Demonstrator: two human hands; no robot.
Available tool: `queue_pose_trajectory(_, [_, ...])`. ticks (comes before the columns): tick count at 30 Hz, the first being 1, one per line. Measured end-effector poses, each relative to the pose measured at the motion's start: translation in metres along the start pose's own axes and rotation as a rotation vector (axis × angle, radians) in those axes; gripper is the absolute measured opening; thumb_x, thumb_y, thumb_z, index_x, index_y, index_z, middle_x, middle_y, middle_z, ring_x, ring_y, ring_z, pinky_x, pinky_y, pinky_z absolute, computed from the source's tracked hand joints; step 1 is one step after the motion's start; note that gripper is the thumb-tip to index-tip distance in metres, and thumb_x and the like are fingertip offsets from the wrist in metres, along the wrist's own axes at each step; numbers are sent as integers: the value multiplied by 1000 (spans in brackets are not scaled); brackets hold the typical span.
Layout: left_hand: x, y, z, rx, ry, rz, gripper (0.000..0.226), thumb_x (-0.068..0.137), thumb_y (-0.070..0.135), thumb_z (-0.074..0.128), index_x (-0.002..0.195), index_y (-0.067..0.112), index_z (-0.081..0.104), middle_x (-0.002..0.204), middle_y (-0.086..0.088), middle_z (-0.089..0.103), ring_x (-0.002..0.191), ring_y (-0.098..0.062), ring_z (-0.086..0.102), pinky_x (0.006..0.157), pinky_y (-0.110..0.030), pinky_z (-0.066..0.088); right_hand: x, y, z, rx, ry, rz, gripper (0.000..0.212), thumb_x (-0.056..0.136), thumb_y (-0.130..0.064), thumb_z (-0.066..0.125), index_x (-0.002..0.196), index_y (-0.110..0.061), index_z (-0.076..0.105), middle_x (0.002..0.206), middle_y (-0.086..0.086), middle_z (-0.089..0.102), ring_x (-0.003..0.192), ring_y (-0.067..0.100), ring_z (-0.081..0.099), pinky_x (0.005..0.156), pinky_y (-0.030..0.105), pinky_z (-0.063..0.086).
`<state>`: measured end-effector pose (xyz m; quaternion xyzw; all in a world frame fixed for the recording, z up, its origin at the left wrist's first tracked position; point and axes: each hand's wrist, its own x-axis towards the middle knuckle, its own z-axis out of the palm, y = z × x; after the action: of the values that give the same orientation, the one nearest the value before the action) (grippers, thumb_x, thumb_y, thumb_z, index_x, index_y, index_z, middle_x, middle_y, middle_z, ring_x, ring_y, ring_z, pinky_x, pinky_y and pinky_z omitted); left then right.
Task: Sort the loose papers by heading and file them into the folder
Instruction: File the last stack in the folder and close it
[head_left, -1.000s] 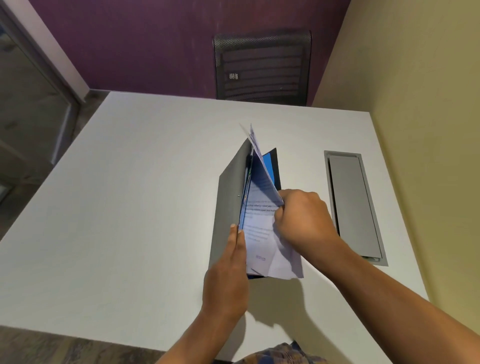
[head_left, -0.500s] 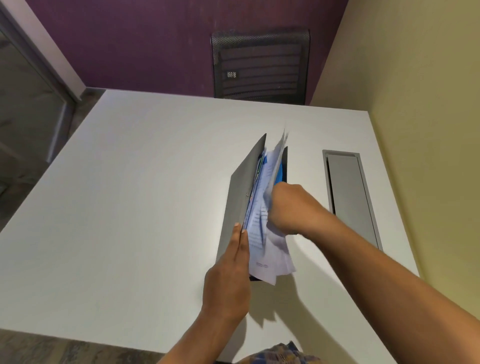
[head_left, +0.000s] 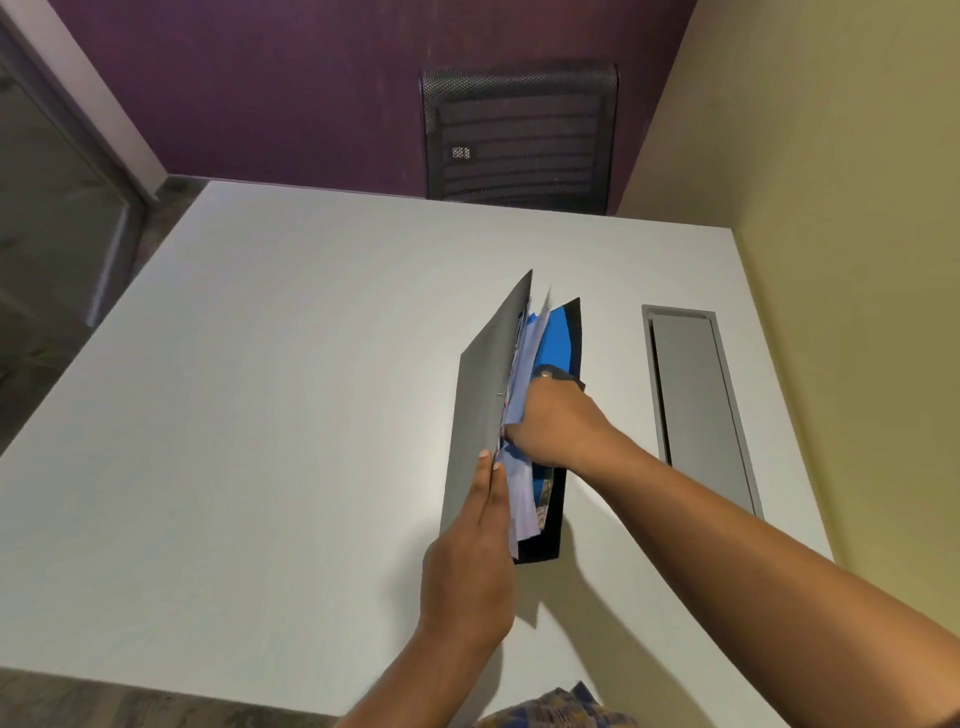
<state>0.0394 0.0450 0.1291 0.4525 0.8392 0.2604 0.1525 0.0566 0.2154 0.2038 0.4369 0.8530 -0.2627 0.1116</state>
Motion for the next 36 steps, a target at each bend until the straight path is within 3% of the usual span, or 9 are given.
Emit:
queue_pose_trajectory(6, [5, 6, -8, -23, -43, -47, 86, 81, -7, 54, 155, 20, 23, 155, 22, -1, 85, -25, 69, 68, -40, 59, -20, 20, 4, 160, 195, 35, 69, 95, -52, 53, 148, -12, 35, 118, 9, 61, 103, 27, 60, 79, 32, 48])
queue_pose_trajectory(11, [8, 17, -15, -50, -100, -76, 83, 87, -3, 48, 157, 24, 12, 151, 25, -8, 105, -27, 65, 84, -39, 55, -23, 42, 1, 182, 639, 100, 34, 84, -36, 71, 100, -19, 46, 104, 0, 52, 80, 26, 57, 62, 32, 38])
queue_pose_trajectory(16, [9, 19, -16, -53, -134, -78, 83, 94, 2, 44, 155, 31, -5, 147, 31, -14, 116, -22, 58, 90, -33, 54, -1, 61, -15, 472, 638, 355, 58, 78, -30, 79, 119, -8, 45, 119, 8, 53, 90, 27, 54, 73, 31, 39])
queue_pose_trajectory(18, [8, 19, -18, -61, -110, -58, 82, 94, 2, 44, 155, 33, -1, 153, 29, -6, 120, -20, 56, 93, -31, 53, 5, 66, -20, 490, 528, 343, 34, 80, -29, 74, 104, -9, 60, 102, 9, 69, 88, 30, 65, 77, 36, 53])
queue_pose_trajectory(20, [8, 22, -24, -138, -70, -84, 79, 96, 6, 41, 149, 52, 4, 159, 20, 25, 116, -13, 58, 89, -22, 49, 5, 63, -22, 526, 456, 241, 12, 83, -25, 71, 78, -14, 69, 71, 3, 74, 66, 21, 72, 69, 38, 59])
queue_pose_trajectory(23, [13, 22, -32, -177, -16, -204, 84, 97, 16, 41, 141, 62, -14, 104, 12, 67, 79, -14, 63, 68, -27, 50, -2, 48, -26, 597, 472, 84, 13, 89, -20, 69, 76, -15, 71, 56, -6, 68, 43, 0, 62, 57, 25, 52])
queue_pose_trajectory(28, [40, 4, -42, 11, -24, -252, 62, 97, 35, 48, 154, 28, 24, 93, -1, 69, 86, -26, 65, 70, -34, 51, -8, 32, -37, 631, 500, -5, 15, 90, -19, 68, 75, -17, 70, 59, -7, 68, 47, 3, 64, 56, 24, 54])
queue_pose_trajectory(32, [58, -5, -38, 16, -171, -308, 33, 90, 46, 55, 118, 32, 65, 88, 11, 73, 89, -20, 68, 74, -31, 55, -10, 36, -39, 648, 407, 30, 12, 91, -17, 68, 79, -15, 70, 63, -1, 69, 47, 4, 65, 59, 27, 56])
queue_pose_trajectory(36, [73, -17, -33, -54, -268, -355, 22, 86, 46, 58, 97, 30, 69, 68, 9, 72, 66, -11, 71, 71, -33, 59, -19, 41, -35, 675, 364, 57, 10, 92, -18, 67, 86, -13, 72, 69, 3, 71, 49, 4, 66, 58, 27, 57])
